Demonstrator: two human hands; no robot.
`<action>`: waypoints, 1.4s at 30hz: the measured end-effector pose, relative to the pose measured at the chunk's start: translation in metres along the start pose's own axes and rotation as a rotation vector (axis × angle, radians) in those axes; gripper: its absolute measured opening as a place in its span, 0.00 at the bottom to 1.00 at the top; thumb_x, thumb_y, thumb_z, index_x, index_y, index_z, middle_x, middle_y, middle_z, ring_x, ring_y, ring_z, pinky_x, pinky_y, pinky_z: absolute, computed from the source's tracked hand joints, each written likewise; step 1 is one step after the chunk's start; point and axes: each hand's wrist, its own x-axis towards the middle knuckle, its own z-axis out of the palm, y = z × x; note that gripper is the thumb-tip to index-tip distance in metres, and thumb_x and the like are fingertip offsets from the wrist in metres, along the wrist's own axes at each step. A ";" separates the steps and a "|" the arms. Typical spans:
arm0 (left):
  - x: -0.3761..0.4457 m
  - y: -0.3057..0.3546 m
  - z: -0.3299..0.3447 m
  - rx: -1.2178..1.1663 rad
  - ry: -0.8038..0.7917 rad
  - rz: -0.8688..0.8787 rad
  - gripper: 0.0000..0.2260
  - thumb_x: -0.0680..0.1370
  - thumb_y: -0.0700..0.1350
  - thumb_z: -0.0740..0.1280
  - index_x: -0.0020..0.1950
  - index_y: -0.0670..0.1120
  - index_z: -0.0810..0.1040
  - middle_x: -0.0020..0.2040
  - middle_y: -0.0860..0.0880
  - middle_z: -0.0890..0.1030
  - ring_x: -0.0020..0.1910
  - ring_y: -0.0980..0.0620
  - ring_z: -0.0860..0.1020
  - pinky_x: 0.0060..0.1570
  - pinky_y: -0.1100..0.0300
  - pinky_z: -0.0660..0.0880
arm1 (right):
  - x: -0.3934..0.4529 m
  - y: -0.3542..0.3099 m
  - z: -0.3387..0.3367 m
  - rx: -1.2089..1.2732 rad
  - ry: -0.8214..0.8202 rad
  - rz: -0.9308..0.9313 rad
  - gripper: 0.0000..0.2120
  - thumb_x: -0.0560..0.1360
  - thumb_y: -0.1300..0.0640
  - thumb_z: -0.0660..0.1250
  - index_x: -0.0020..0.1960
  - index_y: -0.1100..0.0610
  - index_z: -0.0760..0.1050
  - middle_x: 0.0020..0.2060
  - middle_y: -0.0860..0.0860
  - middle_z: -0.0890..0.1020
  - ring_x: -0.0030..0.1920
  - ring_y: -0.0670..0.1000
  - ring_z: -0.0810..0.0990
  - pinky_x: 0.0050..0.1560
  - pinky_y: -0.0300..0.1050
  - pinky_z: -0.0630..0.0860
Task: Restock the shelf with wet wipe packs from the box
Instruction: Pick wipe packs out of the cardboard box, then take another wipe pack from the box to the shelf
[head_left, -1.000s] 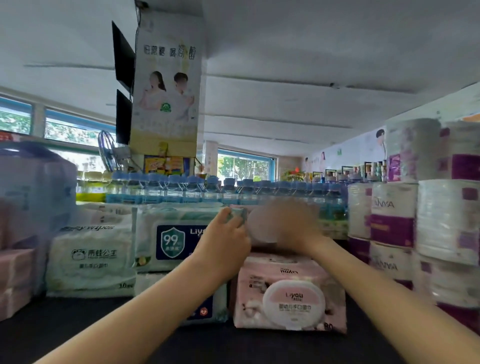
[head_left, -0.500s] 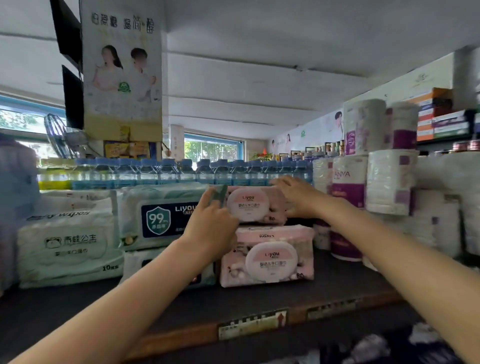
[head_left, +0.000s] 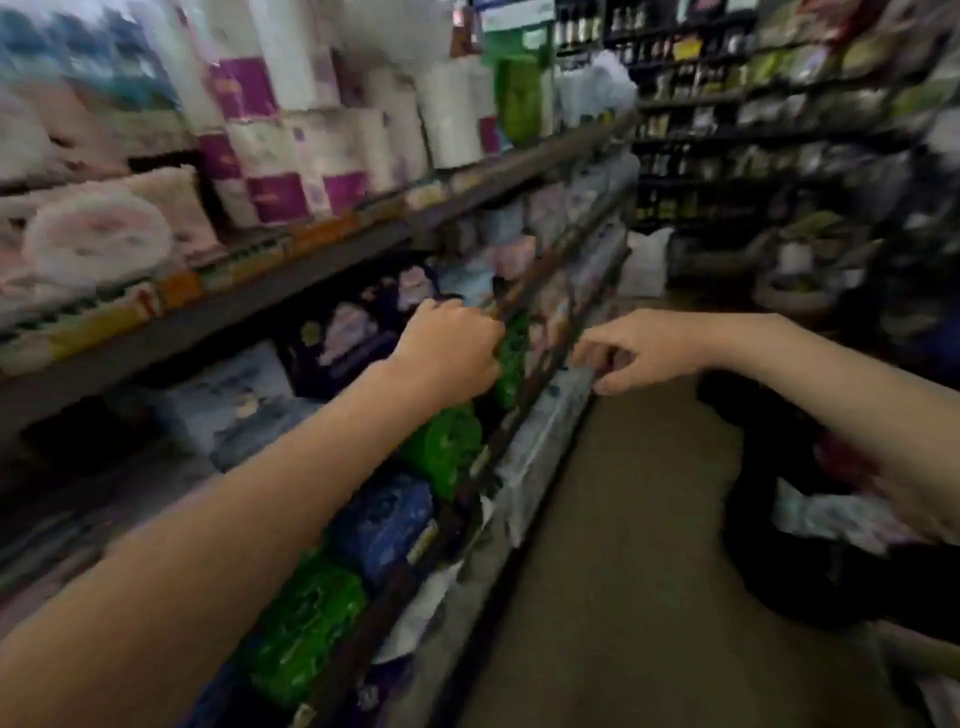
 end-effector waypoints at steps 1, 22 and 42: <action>0.009 0.035 0.009 -0.037 -0.018 0.081 0.13 0.78 0.47 0.57 0.58 0.44 0.75 0.57 0.43 0.79 0.57 0.42 0.75 0.50 0.54 0.69 | -0.033 0.028 0.025 0.020 -0.062 0.106 0.21 0.77 0.52 0.63 0.68 0.55 0.67 0.63 0.51 0.75 0.57 0.50 0.75 0.49 0.34 0.65; 0.076 0.647 0.120 -0.298 -0.437 1.066 0.16 0.79 0.48 0.57 0.66 0.46 0.69 0.64 0.45 0.73 0.64 0.43 0.70 0.61 0.50 0.66 | -0.472 0.304 0.448 0.677 -0.354 1.138 0.16 0.75 0.61 0.63 0.32 0.53 0.63 0.31 0.49 0.68 0.43 0.48 0.70 0.30 0.32 0.59; 0.028 0.761 0.212 -0.404 -0.710 1.048 0.16 0.77 0.44 0.59 0.65 0.44 0.70 0.62 0.45 0.75 0.60 0.46 0.74 0.62 0.50 0.70 | -0.470 0.334 0.562 0.935 0.125 1.428 0.10 0.76 0.67 0.59 0.52 0.69 0.77 0.49 0.64 0.79 0.51 0.63 0.79 0.47 0.51 0.75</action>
